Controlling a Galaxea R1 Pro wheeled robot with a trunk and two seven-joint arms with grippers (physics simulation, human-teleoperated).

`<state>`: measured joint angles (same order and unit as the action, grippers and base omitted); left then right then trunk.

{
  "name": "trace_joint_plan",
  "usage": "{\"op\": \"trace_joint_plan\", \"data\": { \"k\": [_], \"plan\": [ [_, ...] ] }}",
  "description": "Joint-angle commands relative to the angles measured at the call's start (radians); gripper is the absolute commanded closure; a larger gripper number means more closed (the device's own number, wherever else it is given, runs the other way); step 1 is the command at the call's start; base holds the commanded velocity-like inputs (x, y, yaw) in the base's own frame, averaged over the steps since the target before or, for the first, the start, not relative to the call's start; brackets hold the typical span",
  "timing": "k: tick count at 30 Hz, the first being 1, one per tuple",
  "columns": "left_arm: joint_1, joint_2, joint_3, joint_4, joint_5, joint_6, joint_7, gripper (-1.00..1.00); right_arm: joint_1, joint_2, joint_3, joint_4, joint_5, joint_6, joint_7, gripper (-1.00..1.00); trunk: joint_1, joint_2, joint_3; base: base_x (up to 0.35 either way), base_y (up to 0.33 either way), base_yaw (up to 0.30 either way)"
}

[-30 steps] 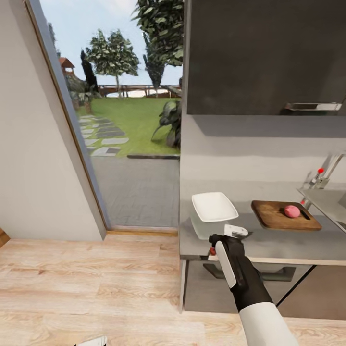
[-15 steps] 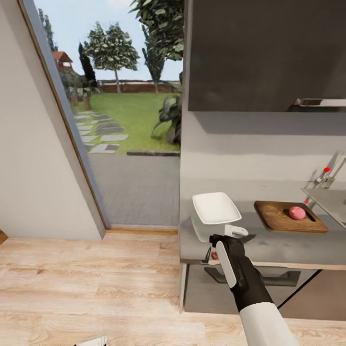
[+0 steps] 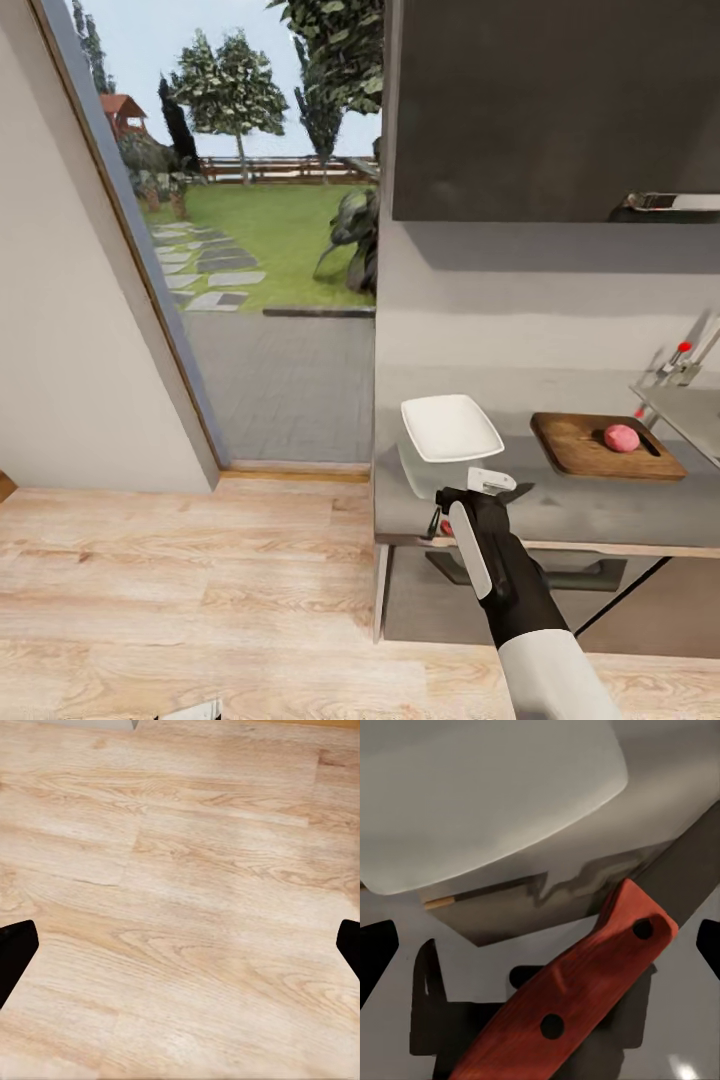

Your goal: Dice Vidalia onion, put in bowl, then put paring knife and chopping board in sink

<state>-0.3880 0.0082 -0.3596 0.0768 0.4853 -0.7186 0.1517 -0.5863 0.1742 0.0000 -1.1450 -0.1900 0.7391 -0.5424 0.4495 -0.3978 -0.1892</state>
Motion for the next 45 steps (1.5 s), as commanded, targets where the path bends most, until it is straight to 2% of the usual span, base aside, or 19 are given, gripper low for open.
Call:
{"op": "trace_joint_plan", "data": {
  "k": [1,6,10,15,45],
  "plan": [
    [-0.001,-0.001,-0.009,0.003,0.001,-0.004,0.005,-1.0,-0.001,0.0,0.0,-0.001,-0.01,0.002,-0.008,-1.0,0.001,-0.002,-0.004,0.0,0.0,0.0],
    [-0.001,-0.001,-0.009,0.003,0.001,-0.004,0.005,-1.0,-0.001,0.0,-0.003,0.008,-0.01,0.0,-0.008,-1.0,0.001,-0.002,-0.012,0.0,0.0,0.0],
    [-0.002,-0.001,-0.009,0.003,0.001,-0.004,0.006,-1.0,-0.001,0.0,-0.045,0.016,-0.012,-0.004,-0.008,-1.0,0.001,-0.002,-0.018,0.0,0.0,0.0],
    [-0.001,-0.001,-0.009,0.003,0.001,-0.004,0.006,-1.0,-0.001,0.0,-0.067,0.017,-0.014,-0.005,-0.007,-1.0,0.001,-0.002,-0.026,0.0,0.0,0.0],
    [-0.002,-0.004,-0.009,0.003,0.001,-0.004,0.006,-1.0,-0.001,0.0,-0.075,0.017,-0.014,-0.006,-0.008,-1.0,0.001,-0.002,-0.032,0.0,0.0,0.0]
  ]
}}
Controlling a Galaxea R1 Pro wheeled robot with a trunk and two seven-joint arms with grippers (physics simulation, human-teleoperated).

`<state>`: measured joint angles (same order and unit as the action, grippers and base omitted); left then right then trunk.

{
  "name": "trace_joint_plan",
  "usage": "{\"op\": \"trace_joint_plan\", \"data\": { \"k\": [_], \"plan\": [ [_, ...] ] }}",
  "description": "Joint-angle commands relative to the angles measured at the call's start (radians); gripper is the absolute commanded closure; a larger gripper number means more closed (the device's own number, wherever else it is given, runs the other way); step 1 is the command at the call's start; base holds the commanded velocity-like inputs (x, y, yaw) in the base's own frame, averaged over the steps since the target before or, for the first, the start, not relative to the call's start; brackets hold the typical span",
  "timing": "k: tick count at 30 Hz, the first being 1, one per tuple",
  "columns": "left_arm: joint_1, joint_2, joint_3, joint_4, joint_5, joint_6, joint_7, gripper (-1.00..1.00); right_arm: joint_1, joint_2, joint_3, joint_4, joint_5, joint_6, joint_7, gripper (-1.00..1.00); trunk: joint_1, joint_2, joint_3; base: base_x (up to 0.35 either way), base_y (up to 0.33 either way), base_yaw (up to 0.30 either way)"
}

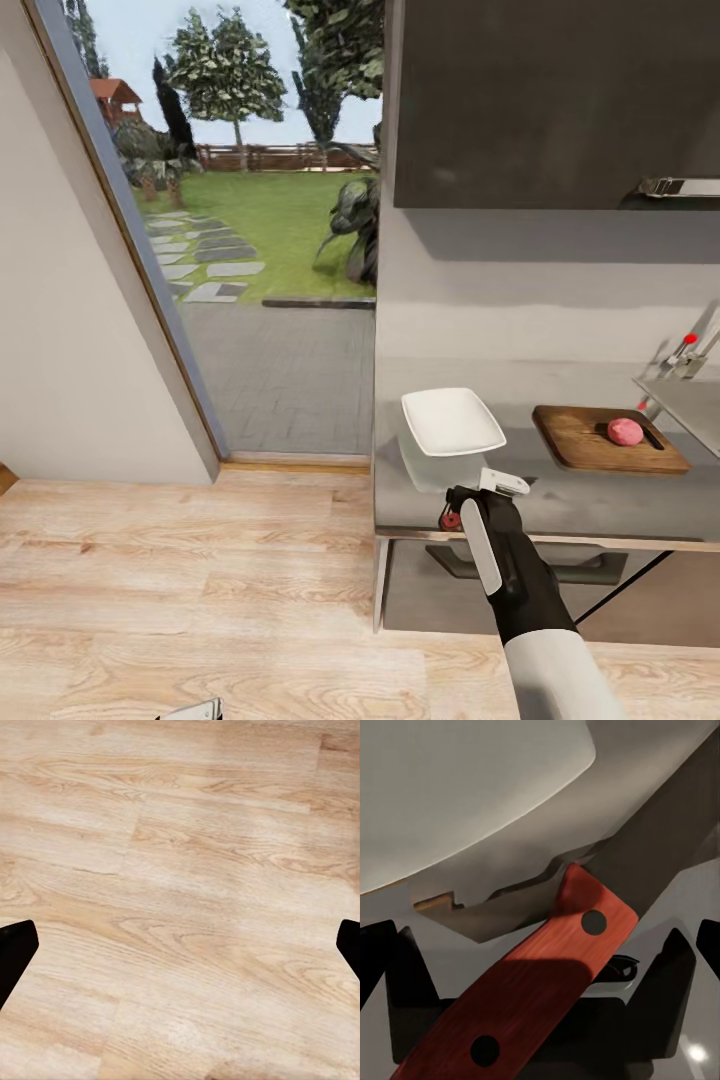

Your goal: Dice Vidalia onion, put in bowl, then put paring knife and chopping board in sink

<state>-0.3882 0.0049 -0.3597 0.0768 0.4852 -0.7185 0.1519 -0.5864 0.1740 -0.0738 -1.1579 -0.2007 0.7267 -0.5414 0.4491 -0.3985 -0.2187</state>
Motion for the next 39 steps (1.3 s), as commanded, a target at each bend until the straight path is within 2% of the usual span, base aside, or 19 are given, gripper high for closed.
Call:
{"op": "trace_joint_plan", "data": {
  "k": [1,2,12,23,30,35,39],
  "plan": [
    [-0.001,0.0,-0.008,0.003,0.001,-0.004,0.006,-1.0,0.0,0.001,-0.001,0.03,-0.003,0.007,-0.009,-1.0,0.001,-0.001,-0.002,0.0,0.0,0.0],
    [-0.001,-0.001,-0.008,0.003,0.001,-0.004,0.006,-1.0,0.0,0.001,-0.001,0.03,-0.003,0.007,-0.009,1.0,0.001,-0.001,-0.002,0.0,0.0,0.0],
    [-0.001,-0.001,-0.008,0.003,0.001,-0.004,0.006,-1.0,0.0,0.001,-0.003,0.03,-0.021,0.007,-0.009,1.0,0.001,-0.001,-0.002,0.0,0.0,0.0],
    [-0.001,-0.002,-0.008,0.003,0.001,-0.004,0.006,-1.0,0.0,0.001,-0.005,0.03,-0.023,0.007,-0.01,1.0,0.001,-0.001,-0.002,0.0,0.0,0.0],
    [-0.001,-0.002,-0.008,0.003,0.001,-0.004,0.006,-1.0,0.0,0.001,-0.056,0.03,-0.025,0.007,-0.009,1.0,0.001,-0.001,-0.002,0.0,0.0,0.0],
    [-0.001,-0.002,-0.008,0.003,0.001,-0.004,0.005,-1.0,0.0,0.001,-0.072,0.03,-0.024,0.007,-0.009,1.0,0.001,-0.001,-0.002,0.0,0.0,0.0],
    [-0.001,-0.002,-0.008,0.003,0.001,-0.004,0.006,-1.0,0.0,0.001,-0.127,0.03,-0.024,0.007,-0.009,1.0,0.001,-0.001,-0.002,0.0,0.0,0.0]
  ]
}}
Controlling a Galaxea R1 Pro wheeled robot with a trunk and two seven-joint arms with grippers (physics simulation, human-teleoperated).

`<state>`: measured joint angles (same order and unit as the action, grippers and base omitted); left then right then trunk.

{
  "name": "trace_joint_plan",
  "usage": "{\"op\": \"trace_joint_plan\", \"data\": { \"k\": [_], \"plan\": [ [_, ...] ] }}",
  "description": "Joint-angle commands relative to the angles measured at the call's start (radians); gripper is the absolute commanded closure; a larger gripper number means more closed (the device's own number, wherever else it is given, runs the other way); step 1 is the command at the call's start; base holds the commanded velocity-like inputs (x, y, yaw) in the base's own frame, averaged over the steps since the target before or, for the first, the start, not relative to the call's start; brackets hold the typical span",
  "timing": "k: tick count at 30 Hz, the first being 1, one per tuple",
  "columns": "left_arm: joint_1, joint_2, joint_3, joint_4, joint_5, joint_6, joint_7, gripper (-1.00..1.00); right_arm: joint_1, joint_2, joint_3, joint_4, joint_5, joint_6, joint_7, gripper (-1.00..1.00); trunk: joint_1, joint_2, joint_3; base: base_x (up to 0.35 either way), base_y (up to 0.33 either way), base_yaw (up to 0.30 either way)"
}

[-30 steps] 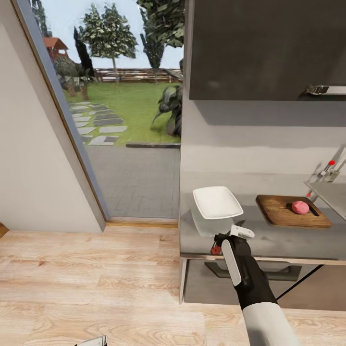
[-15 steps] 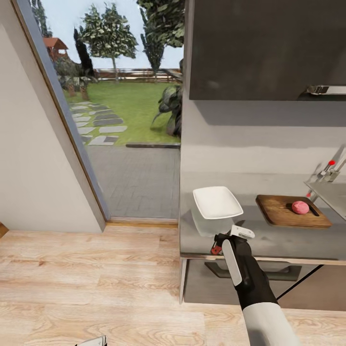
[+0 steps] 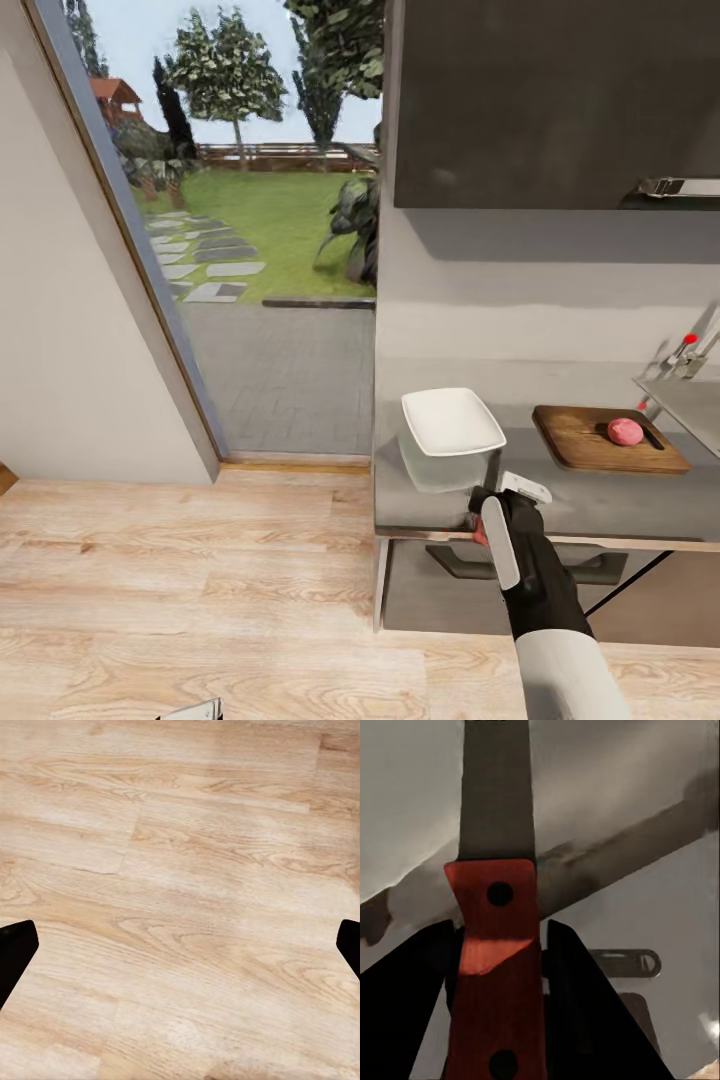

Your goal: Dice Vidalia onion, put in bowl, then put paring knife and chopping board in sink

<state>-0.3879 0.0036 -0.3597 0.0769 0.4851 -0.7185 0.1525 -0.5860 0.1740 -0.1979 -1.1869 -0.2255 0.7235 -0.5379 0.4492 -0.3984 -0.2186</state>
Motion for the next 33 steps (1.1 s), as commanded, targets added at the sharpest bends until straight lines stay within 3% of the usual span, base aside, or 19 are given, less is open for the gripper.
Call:
{"op": "trace_joint_plan", "data": {
  "k": [1,4,11,21,30,33],
  "plan": [
    [-0.002,-0.001,-0.008,0.003,0.001,-0.004,0.005,-1.0,0.0,0.001,-0.018,0.059,0.0,0.01,-0.013,1.0,0.001,-0.002,-0.002,0.0,0.0,0.0],
    [-0.001,-0.001,-0.008,0.003,0.001,-0.004,0.006,-1.0,-0.001,0.001,-0.046,0.059,0.001,0.01,-0.013,1.0,0.001,-0.002,-0.002,0.0,-0.1,0.0],
    [-0.002,-0.008,-0.008,0.003,0.001,-0.004,0.006,-1.0,0.0,0.001,-0.056,0.059,0.0,0.01,-0.014,1.0,0.001,-0.002,-0.002,0.0,-0.255,0.0],
    [-0.001,-0.01,-0.008,0.003,0.001,-0.004,0.006,-1.0,-0.001,0.001,-0.052,0.057,-0.003,0.01,-0.013,1.0,0.001,-0.002,-0.002,0.0,-0.297,0.0],
    [-0.001,-0.011,-0.008,0.003,0.001,-0.004,0.006,-1.0,0.0,-0.003,-0.046,0.045,0.004,0.009,-0.012,1.0,0.001,-0.002,-0.002,0.0,-0.04,0.0],
    [-0.001,-0.011,-0.008,0.003,0.001,-0.004,0.006,-1.0,0.0,-0.005,-0.022,0.044,0.006,0.009,-0.012,1.0,0.001,-0.002,-0.002,0.0,-0.002,0.0]
  ]
}}
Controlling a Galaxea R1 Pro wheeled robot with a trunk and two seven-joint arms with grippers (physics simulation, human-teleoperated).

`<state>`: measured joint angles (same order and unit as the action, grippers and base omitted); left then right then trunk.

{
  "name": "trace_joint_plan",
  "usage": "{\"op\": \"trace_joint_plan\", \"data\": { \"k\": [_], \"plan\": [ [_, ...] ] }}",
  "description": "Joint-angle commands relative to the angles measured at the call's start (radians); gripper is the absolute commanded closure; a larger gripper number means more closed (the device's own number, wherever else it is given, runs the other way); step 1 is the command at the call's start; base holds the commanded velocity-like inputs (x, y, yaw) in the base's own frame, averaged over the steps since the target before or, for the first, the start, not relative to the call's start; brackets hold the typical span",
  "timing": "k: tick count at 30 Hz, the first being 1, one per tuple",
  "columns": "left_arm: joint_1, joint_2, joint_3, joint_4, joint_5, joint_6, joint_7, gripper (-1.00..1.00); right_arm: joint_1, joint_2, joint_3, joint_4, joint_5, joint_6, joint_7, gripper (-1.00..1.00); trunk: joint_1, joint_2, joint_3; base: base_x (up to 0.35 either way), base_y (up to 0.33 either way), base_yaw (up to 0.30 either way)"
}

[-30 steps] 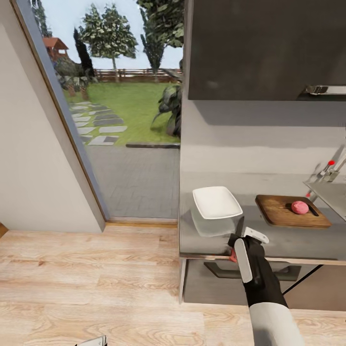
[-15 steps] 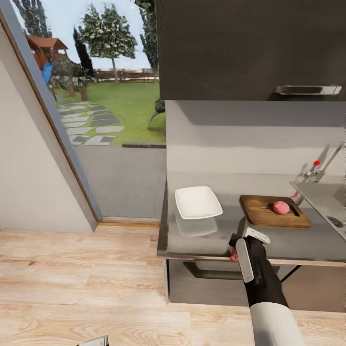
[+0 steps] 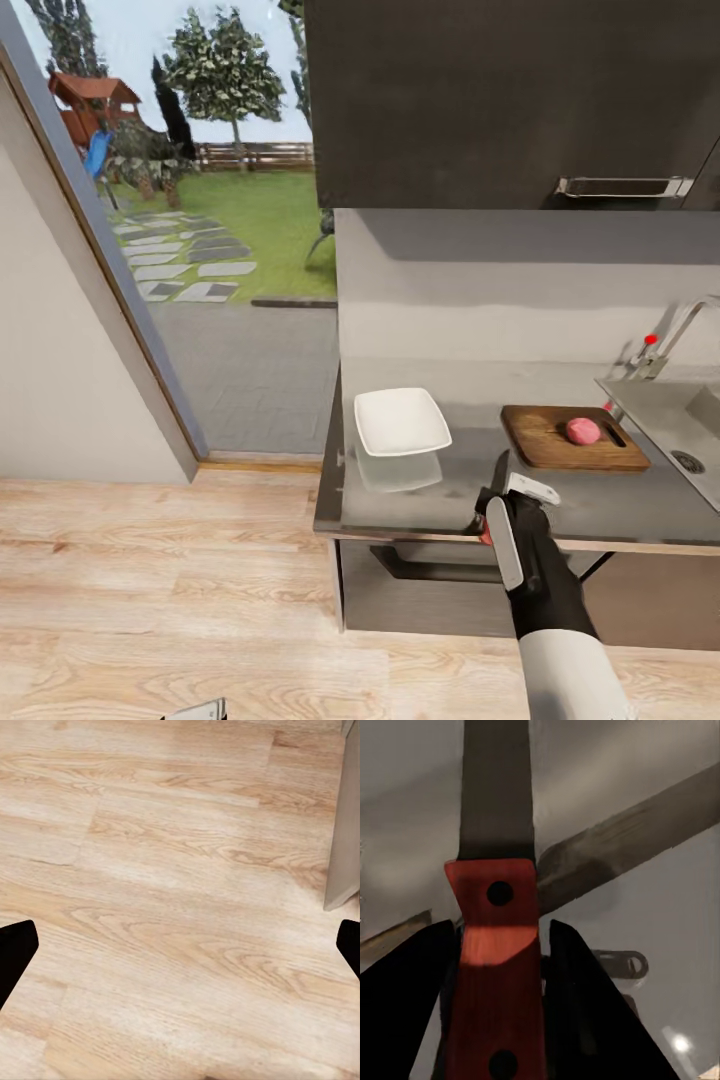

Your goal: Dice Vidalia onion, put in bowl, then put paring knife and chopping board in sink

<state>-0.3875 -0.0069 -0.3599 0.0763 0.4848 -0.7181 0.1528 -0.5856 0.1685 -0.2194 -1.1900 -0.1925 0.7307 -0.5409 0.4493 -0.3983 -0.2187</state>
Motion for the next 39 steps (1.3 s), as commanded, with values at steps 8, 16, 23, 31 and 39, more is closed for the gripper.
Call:
{"op": "trace_joint_plan", "data": {
  "k": [8,16,23,31,39],
  "plan": [
    [-0.002,-0.001,-0.008,0.004,0.001,-0.004,0.005,-1.0,-0.001,-0.005,0.114,0.048,-0.025,0.0,-0.008,1.0,0.001,-0.002,0.003,0.0,0.0,0.0],
    [-0.002,-0.001,-0.008,0.004,0.001,-0.004,0.005,-1.0,-0.002,-0.005,0.136,0.049,-0.025,0.0,0.007,1.0,0.001,-0.002,0.015,0.0,0.0,0.0],
    [-0.002,-0.004,-0.008,0.004,0.001,-0.004,0.005,-1.0,-0.001,-0.006,0.149,0.048,-0.024,0.0,0.031,1.0,0.001,-0.002,0.025,0.0,0.0,0.0],
    [-0.002,-0.005,-0.008,0.004,0.001,-0.004,0.005,-1.0,-0.001,-0.022,0.163,0.041,-0.021,0.0,0.033,1.0,0.001,-0.002,0.037,0.0,0.0,0.0],
    [-0.002,-0.005,-0.008,0.004,0.001,-0.004,0.005,-1.0,-0.001,-0.03,0.171,0.011,-0.021,0.0,0.033,1.0,0.001,-0.002,0.05,0.0,0.0,0.0]
  ]
}}
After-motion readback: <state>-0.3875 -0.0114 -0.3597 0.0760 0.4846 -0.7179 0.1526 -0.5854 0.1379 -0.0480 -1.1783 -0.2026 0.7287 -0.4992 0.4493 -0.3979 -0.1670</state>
